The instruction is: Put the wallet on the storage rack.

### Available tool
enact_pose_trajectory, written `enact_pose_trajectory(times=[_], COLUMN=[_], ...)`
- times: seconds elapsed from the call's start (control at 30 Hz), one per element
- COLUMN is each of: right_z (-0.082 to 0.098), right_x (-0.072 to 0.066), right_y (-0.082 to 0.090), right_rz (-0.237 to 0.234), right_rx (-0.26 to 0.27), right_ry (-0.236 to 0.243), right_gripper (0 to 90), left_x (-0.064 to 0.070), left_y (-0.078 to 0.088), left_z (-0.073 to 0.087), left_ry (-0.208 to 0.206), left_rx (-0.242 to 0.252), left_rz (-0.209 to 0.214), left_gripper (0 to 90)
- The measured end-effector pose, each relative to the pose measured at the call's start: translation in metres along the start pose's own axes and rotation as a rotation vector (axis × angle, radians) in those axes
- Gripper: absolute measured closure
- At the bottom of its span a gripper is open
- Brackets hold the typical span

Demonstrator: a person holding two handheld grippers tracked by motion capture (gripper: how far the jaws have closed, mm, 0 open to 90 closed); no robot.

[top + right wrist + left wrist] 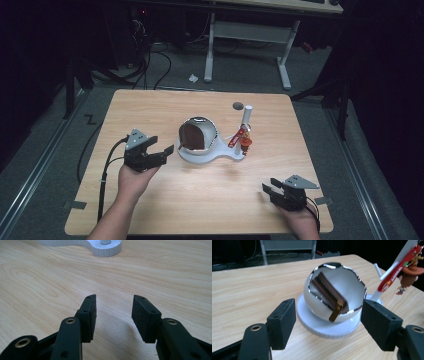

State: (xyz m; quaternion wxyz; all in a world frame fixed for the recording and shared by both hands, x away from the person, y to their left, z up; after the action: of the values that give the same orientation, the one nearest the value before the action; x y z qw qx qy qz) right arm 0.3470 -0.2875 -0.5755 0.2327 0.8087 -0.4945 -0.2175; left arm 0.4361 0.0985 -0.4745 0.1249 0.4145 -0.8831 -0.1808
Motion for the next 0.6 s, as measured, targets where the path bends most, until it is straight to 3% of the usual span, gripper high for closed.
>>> enact_pose_trajectory(times=[0.33, 0.6], right_z=[0.001, 0.001], right_x=[-0.001, 0.000], right_y=[-0.001, -0.001], right_rz=[0.000, 0.007], right_rx=[-0.007, -0.004], right_ry=[-0.003, -0.005], right_gripper=[55.3, 55.4], left_x=[-0.005, -0.004], left_y=[0.013, 0.016], left_z=[0.039, 0.087], left_ry=[0.026, 0.033], left_rx=[-0.040, -0.123], left_rz=[0.003, 0.015], left_gripper=[28.3, 28.4])
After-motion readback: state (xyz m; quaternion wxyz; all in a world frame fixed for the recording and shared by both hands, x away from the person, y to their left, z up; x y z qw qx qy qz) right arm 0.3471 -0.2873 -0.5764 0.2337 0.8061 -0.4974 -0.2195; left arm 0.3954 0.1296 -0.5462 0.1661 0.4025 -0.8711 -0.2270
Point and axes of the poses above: each handheld gripper's, and its own axes: y roughly backward along the jaws, z roughly out of its underside, x roughly to its right, the point moved 8 cm from there along -y, roughly forward along the jaws, and after that the axes turned 5 degrees about -y, right-handed, at the moved point
